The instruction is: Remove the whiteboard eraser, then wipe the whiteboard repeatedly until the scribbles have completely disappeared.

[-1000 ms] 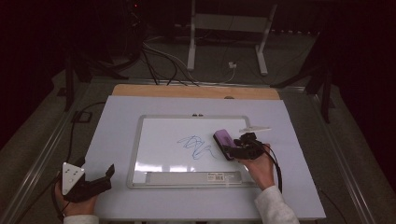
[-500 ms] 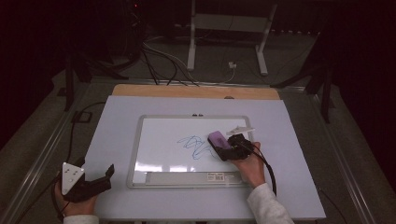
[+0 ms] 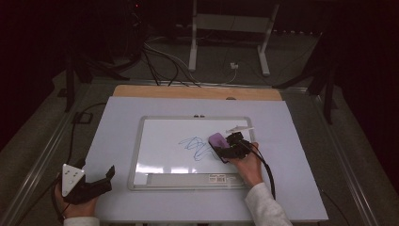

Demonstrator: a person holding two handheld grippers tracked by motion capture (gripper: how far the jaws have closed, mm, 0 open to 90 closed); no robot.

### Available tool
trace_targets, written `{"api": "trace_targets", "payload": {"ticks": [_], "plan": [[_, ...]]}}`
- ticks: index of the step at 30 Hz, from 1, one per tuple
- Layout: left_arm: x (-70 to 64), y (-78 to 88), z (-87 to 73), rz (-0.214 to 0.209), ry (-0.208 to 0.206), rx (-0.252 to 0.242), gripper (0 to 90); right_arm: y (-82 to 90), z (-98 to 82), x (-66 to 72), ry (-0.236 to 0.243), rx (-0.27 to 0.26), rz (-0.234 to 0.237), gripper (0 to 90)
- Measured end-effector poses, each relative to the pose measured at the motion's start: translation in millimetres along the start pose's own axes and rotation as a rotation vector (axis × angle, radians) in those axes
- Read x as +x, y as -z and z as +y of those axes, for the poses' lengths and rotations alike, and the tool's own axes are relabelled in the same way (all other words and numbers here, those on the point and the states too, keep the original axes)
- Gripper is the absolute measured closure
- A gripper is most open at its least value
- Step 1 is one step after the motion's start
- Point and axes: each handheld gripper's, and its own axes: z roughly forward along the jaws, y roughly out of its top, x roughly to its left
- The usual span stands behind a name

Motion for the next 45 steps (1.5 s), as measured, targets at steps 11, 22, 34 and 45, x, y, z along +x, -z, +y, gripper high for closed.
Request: {"api": "trace_targets", "payload": {"ticks": [11, 22, 34, 45], "plan": [[-0.9, -0.3, 0.1, 0.001, -0.005, 0.003, 0.5, -0.8, -0.2, 10.4, 0.027, 0.010, 0.005, 41.0], [-0.8, -0.8, 0.2, 0.000, -0.008, 0.004, 0.5, -1.0, 0.0, 10.1, 0.026, 0.011, 0.010, 41.0], [-1.2, -0.9, -0.2, 0.001, -0.006, 0.007, 0.5, -0.9, -1.5, 16.2, 0.042, 0.014, 0.026, 41.0], [0.2, 0.4, -0.2, 0.005, -0.001, 0.003, 0.5, -0.5, -0.3, 19.5, 0.030, 0.029, 0.002, 41.2]]}}
